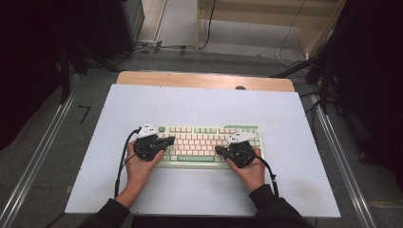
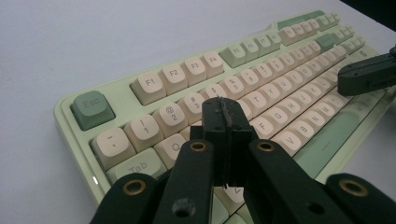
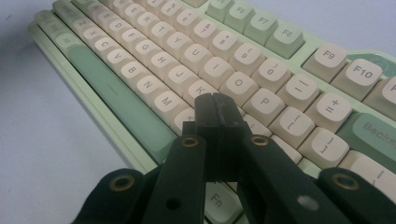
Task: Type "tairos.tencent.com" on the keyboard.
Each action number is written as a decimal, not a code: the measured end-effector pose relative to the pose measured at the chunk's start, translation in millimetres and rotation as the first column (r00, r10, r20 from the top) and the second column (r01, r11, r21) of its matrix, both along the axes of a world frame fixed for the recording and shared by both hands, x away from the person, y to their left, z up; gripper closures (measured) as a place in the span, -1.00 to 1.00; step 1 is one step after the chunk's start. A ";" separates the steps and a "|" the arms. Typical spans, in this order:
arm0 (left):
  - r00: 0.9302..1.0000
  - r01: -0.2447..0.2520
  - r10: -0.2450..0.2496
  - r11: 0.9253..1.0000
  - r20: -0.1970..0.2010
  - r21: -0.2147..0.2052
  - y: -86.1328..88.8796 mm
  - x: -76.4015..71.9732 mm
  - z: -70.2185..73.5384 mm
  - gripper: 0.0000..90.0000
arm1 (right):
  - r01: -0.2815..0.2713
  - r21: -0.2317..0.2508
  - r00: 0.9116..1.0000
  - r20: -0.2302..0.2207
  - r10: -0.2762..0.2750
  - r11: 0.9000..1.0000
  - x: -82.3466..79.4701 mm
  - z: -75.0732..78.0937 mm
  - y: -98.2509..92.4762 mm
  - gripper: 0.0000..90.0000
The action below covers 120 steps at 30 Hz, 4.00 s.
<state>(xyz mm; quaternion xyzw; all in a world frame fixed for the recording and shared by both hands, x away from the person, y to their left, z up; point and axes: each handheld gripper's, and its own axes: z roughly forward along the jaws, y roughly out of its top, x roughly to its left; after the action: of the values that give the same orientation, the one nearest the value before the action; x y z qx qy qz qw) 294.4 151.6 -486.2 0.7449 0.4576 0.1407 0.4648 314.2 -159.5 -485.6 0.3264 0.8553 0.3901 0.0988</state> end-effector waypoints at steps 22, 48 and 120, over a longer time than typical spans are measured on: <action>1.000 0.003 -0.003 1.000 -0.003 0.000 -1.1 -0.2 -0.7 1.00 | -0.001 -0.003 1.000 0.003 0.001 1.000 -1.1 -0.7 0.3 0.95; 1.000 0.013 -0.013 1.000 -0.003 -0.006 -2.8 -0.7 -0.2 1.00 | -0.004 0.035 0.999 0.039 0.003 0.999 -1.2 5.4 -1.2 0.95; 0.997 0.072 -0.072 0.996 0.008 0.053 -60.4 22.0 -10.2 1.00 | -0.007 0.032 0.999 0.041 0.006 0.999 1.9 4.9 3.0 0.95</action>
<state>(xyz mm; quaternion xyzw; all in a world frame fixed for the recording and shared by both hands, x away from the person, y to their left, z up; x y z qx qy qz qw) 316.4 91.3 -496.4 0.7721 0.4244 0.1393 0.4520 316.1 -156.5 -480.6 0.3171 0.8477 0.4108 0.1100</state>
